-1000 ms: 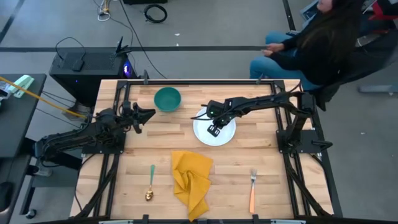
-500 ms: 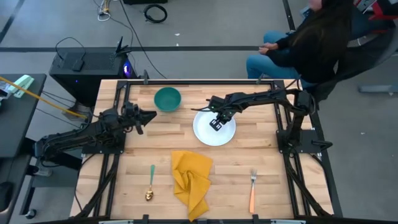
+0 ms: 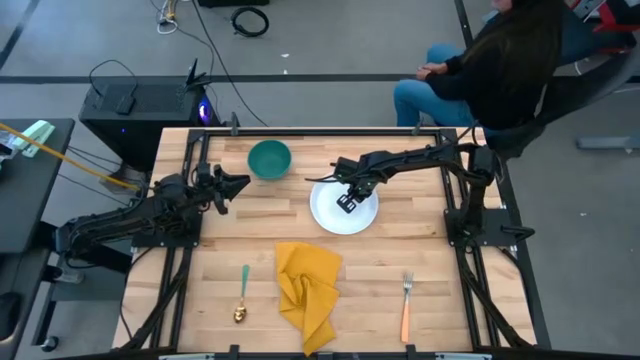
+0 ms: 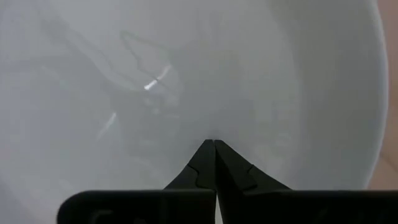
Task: Set table place
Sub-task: Place the white plate in the center of the table
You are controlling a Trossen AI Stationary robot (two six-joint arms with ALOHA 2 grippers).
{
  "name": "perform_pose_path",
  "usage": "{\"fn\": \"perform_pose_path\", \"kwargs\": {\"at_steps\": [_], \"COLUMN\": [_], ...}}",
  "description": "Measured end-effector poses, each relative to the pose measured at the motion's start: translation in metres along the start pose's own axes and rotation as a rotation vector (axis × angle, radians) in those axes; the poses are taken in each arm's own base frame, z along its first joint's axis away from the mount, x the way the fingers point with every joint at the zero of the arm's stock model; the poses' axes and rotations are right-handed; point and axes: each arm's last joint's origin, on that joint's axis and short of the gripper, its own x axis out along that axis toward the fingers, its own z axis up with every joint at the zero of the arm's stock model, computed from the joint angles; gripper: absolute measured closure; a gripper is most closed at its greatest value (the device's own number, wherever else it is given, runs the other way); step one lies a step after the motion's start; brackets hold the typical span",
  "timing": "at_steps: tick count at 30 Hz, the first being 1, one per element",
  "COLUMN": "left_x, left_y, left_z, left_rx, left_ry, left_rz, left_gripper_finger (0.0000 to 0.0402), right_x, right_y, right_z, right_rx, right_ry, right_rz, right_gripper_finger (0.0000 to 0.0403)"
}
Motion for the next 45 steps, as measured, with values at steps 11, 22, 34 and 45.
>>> {"fn": "perform_pose_path", "kwargs": {"at_steps": [11, 22, 34, 45], "left_x": [0.0, 0.0, 0.0, 0.0], "left_y": [-0.001, -0.002, -0.003, -0.003], "left_z": [0.001, 0.004, 0.005, 0.006], "left_rx": [0.002, 0.025, 0.056, 0.117], "left_ry": [-0.011, -0.041, -0.051, -0.062], "left_rz": [-0.005, -0.022, -0.027, -0.028], "left_gripper_finger": [0.0321, 0.0317, 0.0315, 0.0319], "right_x": [-0.002, -0.002, -0.034, -0.118], "right_y": [0.019, 0.032, 0.035, 0.029], "right_z": [-0.004, -0.009, -0.005, -0.019], "right_rx": [-0.032, -0.068, -0.068, -0.129], "right_ry": [-0.061, -0.066, -0.132, -0.348], "right_rz": [0.04, 0.085, 0.145, 0.26], "right_gripper_finger": [0.04, 0.0401, 0.0385, 0.0385]}}
